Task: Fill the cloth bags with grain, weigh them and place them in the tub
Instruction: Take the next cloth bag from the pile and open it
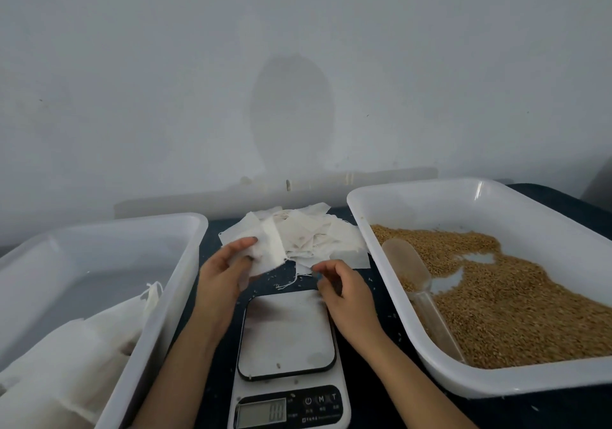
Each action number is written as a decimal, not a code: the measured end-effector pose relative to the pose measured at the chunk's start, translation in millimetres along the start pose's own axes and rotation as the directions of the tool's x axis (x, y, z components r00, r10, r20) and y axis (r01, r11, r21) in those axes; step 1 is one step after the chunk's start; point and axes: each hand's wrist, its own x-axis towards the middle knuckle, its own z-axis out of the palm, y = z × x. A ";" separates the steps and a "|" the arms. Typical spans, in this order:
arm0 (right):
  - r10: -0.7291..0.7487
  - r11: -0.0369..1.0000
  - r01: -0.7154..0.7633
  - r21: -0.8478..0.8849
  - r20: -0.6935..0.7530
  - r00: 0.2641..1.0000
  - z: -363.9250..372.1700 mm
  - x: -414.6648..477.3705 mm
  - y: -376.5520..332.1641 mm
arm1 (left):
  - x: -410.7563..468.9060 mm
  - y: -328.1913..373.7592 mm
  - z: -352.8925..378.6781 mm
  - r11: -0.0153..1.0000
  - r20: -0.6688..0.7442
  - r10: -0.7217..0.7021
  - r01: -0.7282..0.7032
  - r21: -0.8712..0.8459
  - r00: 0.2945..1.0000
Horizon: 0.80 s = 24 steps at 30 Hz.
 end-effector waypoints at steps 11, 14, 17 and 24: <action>-0.026 0.992 0.017 0.124 0.067 0.997 0.3 -8.5 -19.2 | -42.1 9.3 19.8 0.865 0.262 0.185 -0.283 0.415 0.947; -0.008 0.995 0.003 0.101 0.050 0.999 -2.4 -6.1 -14.9 | -43.2 10.1 17.9 0.839 0.259 0.216 -0.314 0.444 0.941; 0.016 0.988 -0.026 0.152 0.062 0.998 -5.1 -4.9 -15.1 | -43.6 11.0 17.6 0.829 0.249 0.237 -0.329 0.453 0.939; 0.040 0.970 -0.067 0.234 0.118 0.992 -5.7 -5.5 -17.4 | -45.0 9.9 15.1 0.827 0.259 0.225 -0.324 0.459 0.939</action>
